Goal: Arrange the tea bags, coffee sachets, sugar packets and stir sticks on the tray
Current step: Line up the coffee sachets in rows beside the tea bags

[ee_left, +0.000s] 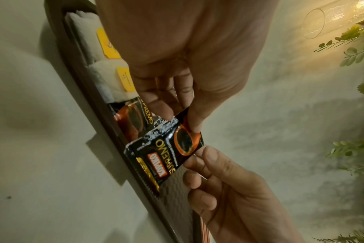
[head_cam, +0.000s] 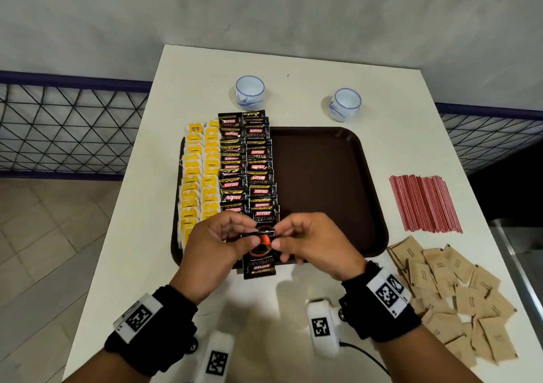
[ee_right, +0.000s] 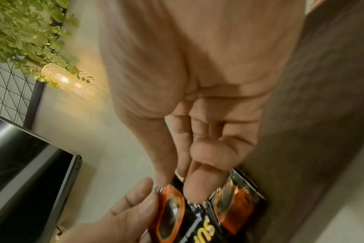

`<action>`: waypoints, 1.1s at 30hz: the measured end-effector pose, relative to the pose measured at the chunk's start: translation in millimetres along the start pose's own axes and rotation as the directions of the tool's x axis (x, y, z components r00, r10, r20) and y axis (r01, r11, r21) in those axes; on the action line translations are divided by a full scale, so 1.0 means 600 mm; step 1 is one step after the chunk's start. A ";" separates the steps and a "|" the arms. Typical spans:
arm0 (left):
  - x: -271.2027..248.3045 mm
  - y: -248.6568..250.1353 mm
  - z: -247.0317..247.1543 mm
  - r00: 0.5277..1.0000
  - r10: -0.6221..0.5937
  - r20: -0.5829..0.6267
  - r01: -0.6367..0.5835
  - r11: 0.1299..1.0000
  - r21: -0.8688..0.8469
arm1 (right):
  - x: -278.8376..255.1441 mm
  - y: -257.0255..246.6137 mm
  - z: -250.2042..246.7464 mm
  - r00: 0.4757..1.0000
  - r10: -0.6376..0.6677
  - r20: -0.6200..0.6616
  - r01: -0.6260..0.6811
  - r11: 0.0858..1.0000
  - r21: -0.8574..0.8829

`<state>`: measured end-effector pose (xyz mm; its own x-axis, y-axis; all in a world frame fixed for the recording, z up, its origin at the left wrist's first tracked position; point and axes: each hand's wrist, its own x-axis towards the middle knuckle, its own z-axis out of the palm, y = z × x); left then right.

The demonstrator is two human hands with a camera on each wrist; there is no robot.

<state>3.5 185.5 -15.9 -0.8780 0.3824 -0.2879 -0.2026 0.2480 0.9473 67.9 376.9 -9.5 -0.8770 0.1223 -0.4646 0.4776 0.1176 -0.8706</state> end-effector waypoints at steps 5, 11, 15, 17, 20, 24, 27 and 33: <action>0.002 -0.002 0.013 1.000 0.001 0.003 -0.001 1.000 0.003 | -0.006 0.009 0.002 1.000 -0.021 0.003 0.021 0.999 -0.041; 0.001 0.000 -0.028 0.994 0.002 -0.107 0.000 1.000 0.026 | 0.017 0.004 -0.029 0.983 -0.034 -0.181 0.031 0.999 -0.019; 0.007 -0.031 -0.083 0.969 -0.021 -0.248 0.039 0.997 0.067 | 0.037 0.012 -0.035 0.982 0.010 -0.186 -0.021 0.998 -0.060; 0.005 -0.041 -0.102 0.953 -0.024 -0.303 0.061 0.992 0.111 | 0.043 0.016 -0.030 0.985 0.028 -0.171 -0.043 0.995 -0.085; -0.002 -0.048 -0.117 0.936 -0.030 -0.350 0.085 0.986 0.144 | 0.048 0.020 -0.021 0.986 0.048 -0.157 -0.068 0.990 -0.122; -0.004 -0.062 -0.123 0.919 -0.033 -0.392 0.125 0.969 0.212 | 0.052 0.022 -0.014 0.986 0.059 -0.159 -0.084 0.985 -0.153; -0.002 -0.067 -0.121 0.921 -0.037 -0.387 0.140 0.960 0.241 | 0.054 0.023 -0.014 0.983 0.065 -0.171 -0.094 0.981 -0.168; 0.001 -0.063 -0.120 0.919 -0.042 -0.391 0.150 0.957 0.248 | 0.050 0.015 -0.010 0.981 0.078 -0.175 -0.109 0.979 -0.171</action>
<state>-20.4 112.4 -41.7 -0.9682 -0.0071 -0.2501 -0.2178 0.5155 0.8287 46.4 387.5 -30.5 -0.8142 0.3017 -0.4960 0.5719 0.2702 -0.7745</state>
